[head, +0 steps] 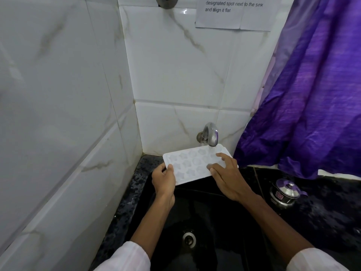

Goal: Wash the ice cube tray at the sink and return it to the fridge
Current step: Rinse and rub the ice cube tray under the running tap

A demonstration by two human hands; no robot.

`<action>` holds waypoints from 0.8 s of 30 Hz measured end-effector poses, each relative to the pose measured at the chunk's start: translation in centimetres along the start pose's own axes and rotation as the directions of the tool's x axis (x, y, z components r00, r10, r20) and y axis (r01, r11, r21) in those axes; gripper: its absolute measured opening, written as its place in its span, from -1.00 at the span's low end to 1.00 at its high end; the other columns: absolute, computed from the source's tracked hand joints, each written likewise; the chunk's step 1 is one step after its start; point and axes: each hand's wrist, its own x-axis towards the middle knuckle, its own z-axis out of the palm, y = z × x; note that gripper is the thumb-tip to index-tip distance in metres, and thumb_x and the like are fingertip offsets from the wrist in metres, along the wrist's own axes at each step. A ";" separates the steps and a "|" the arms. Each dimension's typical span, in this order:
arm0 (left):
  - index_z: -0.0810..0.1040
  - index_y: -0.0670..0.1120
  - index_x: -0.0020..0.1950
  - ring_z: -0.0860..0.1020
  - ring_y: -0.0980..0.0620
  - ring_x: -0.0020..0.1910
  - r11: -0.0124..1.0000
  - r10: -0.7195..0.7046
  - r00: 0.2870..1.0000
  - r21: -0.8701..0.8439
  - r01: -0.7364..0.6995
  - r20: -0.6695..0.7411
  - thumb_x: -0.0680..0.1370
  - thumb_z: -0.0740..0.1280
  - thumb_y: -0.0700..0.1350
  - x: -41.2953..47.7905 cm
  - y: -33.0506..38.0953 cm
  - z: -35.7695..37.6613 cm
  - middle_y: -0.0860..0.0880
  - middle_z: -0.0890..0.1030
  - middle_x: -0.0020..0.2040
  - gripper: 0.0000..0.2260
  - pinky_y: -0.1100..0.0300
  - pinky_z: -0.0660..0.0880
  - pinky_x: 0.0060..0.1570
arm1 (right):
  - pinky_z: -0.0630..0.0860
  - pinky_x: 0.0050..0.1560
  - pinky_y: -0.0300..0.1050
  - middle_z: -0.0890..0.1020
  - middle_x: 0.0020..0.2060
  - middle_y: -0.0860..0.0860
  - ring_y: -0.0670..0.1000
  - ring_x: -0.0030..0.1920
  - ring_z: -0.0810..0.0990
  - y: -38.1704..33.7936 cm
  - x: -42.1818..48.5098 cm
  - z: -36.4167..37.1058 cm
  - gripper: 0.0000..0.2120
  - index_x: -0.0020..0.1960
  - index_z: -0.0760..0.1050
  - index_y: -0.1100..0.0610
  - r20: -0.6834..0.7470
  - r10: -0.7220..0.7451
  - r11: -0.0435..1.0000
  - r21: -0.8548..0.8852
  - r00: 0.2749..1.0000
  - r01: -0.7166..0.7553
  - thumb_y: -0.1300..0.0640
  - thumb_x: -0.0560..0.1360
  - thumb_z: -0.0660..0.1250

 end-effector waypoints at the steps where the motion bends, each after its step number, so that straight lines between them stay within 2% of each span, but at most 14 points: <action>1: 0.63 -0.13 0.13 0.67 0.01 -0.05 1.000 -0.001 1.000 0.005 0.001 -0.001 0.64 0.25 -0.19 0.0 -0.1 -0.1 -0.05 0.69 0.00 -0.83 0.10 0.64 -0.06 | 0.19 0.45 0.07 0.21 0.48 -0.02 -0.02 0.46 0.11 -0.1 0.0 -0.1 -0.73 0.12 0.57 -0.03 0.000 0.017 0.999 0.050 1.000 -0.017 -0.03 0.66 0.10; 4: 0.63 -0.13 0.13 0.67 0.00 -0.04 1.000 0.000 1.000 0.028 0.000 0.001 0.64 0.25 -0.19 0.1 -0.5 -0.6 -0.06 0.69 0.02 -0.82 0.11 0.63 -0.07 | 0.21 0.34 -0.10 0.30 0.40 -0.06 -0.10 0.38 0.20 0.0 -0.4 -0.2 -0.79 -0.02 0.55 0.05 -0.107 0.094 0.971 0.227 0.990 -0.068 0.04 0.65 0.16; 6: 0.63 -0.11 0.09 0.67 -0.01 -0.04 0.999 -0.002 1.000 0.041 0.001 0.009 0.64 0.24 -0.19 0.1 -0.8 -1.0 -0.07 0.69 0.02 -0.83 0.06 0.64 -0.03 | 0.23 0.29 -0.15 0.39 0.32 -0.01 -0.02 0.34 0.30 0.5 -0.8 -0.3 -0.81 0.02 0.55 0.09 -0.301 0.172 0.962 0.255 0.938 -0.095 0.06 0.63 0.18; 8: 0.63 -0.10 0.10 0.67 -0.01 -0.04 0.998 -0.004 1.000 0.056 0.003 0.018 0.64 0.24 -0.19 0.0 -1.0 -1.4 -0.06 0.69 0.02 -0.82 0.04 0.64 -0.03 | 0.26 0.25 -0.14 0.45 0.28 0.05 0.05 0.31 0.36 1.3 -1.2 -0.2 -0.82 0.09 0.56 0.13 -0.402 0.289 0.941 0.288 0.869 -0.179 0.08 0.62 0.22; 10: 0.63 -0.12 0.14 0.67 0.00 -0.04 0.998 0.000 1.000 0.069 -0.002 0.028 0.65 0.23 -0.19 -0.1 -1.3 -1.7 -0.06 0.69 0.02 -0.81 0.05 0.64 -0.04 | 0.35 0.25 -0.10 0.48 0.27 0.09 0.05 0.25 0.44 2.3 -1.5 0.2 -0.76 0.22 0.52 0.14 -0.312 0.444 0.861 0.410 0.840 -0.302 0.07 0.61 0.25; 12: 0.62 -0.13 0.17 0.67 0.00 -0.04 0.996 0.004 0.999 0.083 -0.007 0.038 0.65 0.23 -0.19 -0.3 -1.7 -2.0 -0.06 0.69 0.02 -0.80 0.08 0.63 -0.06 | 0.46 0.26 -0.03 0.52 0.27 0.08 0.02 0.19 0.52 2.9 -2.0 0.6 -0.63 0.35 0.45 0.14 -0.110 0.573 0.712 0.558 0.812 -0.426 0.00 0.62 0.24; 15: 0.60 -0.12 0.21 0.67 -0.01 -0.04 0.995 -0.009 0.999 0.096 0.004 0.048 0.65 0.22 -0.18 -0.7 -2.3 -2.3 -0.06 0.68 0.03 -0.79 0.08 0.63 -0.09 | 0.62 0.09 0.00 0.59 0.16 0.04 0.00 0.06 0.62 3.0 -2.6 1.1 -0.64 0.37 0.45 0.13 0.085 0.617 0.520 0.702 0.782 -0.486 0.00 0.64 0.20; 19: 0.57 -0.08 0.19 0.67 -0.04 -0.03 0.993 -0.020 0.999 0.114 0.016 0.035 0.66 0.22 -0.17 -1.0 -3.1 -3.0 -0.07 0.67 0.03 -0.82 0.01 0.64 -0.05 | 0.63 -0.10 -0.12 0.64 0.01 0.02 0.02 -0.06 0.67 3.2 -3.3 1.7 -0.71 0.34 0.50 0.12 0.100 0.588 0.551 0.677 0.802 -0.489 0.11 0.65 0.19; 24: 0.56 -0.08 0.17 0.66 -0.05 -0.05 0.989 -0.025 0.999 0.146 0.020 0.035 0.65 0.22 -0.18 -1.1 -4.1 -4.4 -0.07 0.67 0.00 -0.84 -0.02 0.63 -0.06 | 0.62 -0.09 -0.16 0.66 -0.03 -0.04 -0.03 -0.06 0.66 3.6 -4.0 2.5 -0.77 0.25 0.55 0.12 0.119 0.553 0.581 0.655 0.825 -0.484 0.18 0.64 0.22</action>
